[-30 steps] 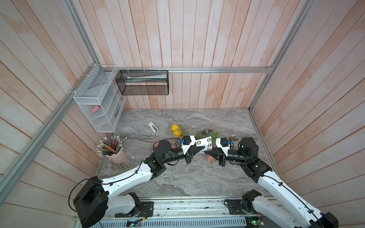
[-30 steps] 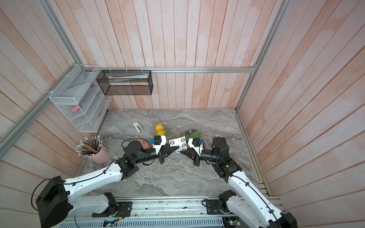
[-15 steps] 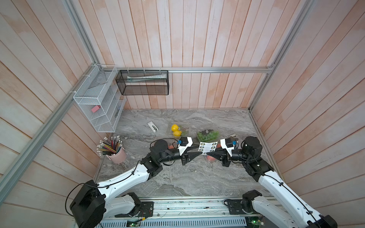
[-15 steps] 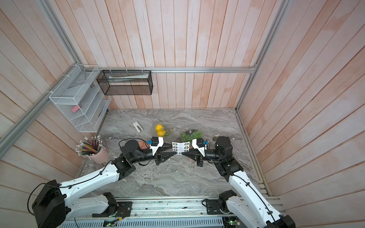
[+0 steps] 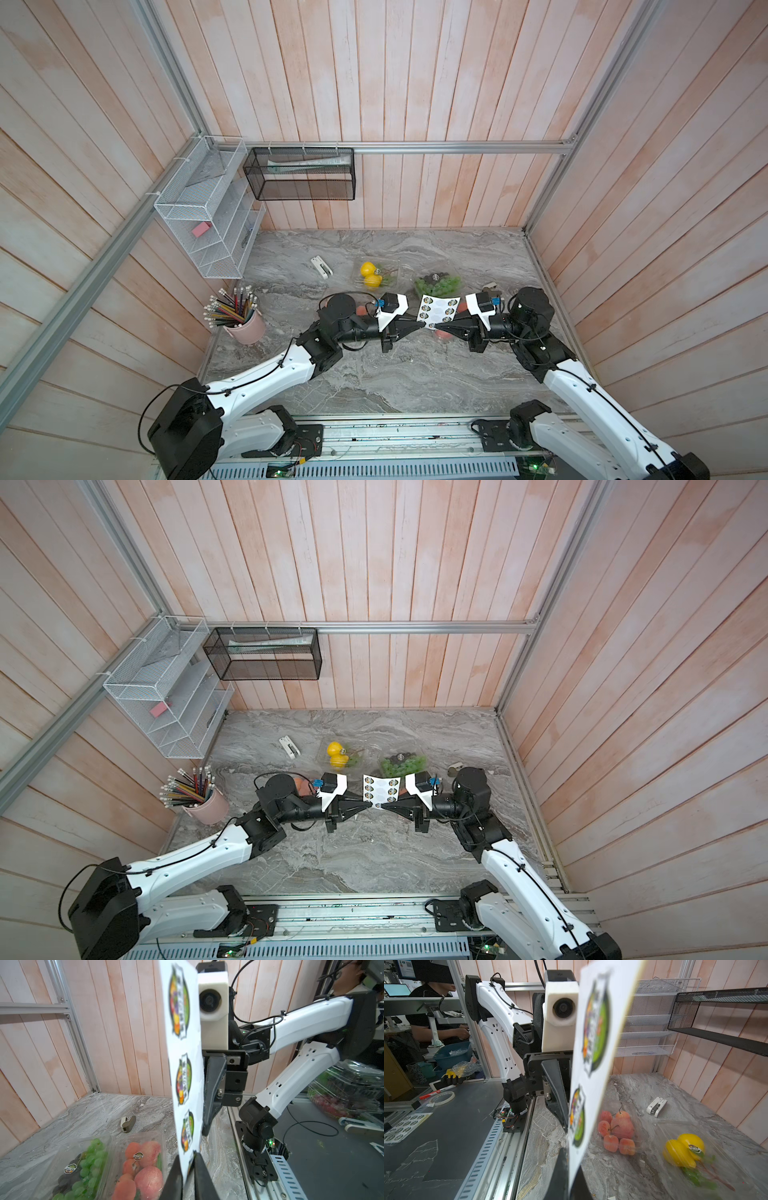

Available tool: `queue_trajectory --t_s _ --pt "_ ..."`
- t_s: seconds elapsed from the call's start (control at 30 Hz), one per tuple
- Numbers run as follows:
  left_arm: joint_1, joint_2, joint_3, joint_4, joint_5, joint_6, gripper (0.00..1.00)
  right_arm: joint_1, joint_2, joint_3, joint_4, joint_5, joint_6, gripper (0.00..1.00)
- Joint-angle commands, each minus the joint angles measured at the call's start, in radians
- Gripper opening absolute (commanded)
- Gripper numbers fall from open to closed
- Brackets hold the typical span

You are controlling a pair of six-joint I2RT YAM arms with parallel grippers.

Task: Label fruit boxes
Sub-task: Adjust the label sticker.

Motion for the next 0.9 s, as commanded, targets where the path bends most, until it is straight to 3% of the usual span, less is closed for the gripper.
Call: queue_trajectory --t_s 0.0,0.37,0.5,0.53,0.67,0.87 --pt "0.002 0.014 0.005 0.008 0.031 -0.004 0.09 -0.005 0.007 -0.009 0.029 -0.030 0.020 0.00" --pt "0.002 0.040 0.018 0.042 0.101 -0.034 0.01 -0.012 0.015 -0.028 0.051 -0.033 0.022 0.00" --pt "0.003 0.025 0.005 0.049 0.073 -0.039 0.29 -0.019 0.010 -0.031 0.049 -0.038 0.022 0.00" --pt "0.002 0.022 0.003 0.048 0.066 -0.040 0.29 -0.018 0.009 -0.032 0.047 -0.040 0.021 0.00" --pt "0.003 0.023 0.007 0.040 0.073 -0.039 0.29 -0.019 0.012 -0.031 0.044 -0.052 0.015 0.00" --pt "0.003 0.041 0.027 0.026 0.110 -0.034 0.16 -0.020 0.014 -0.022 0.013 -0.061 -0.011 0.00"
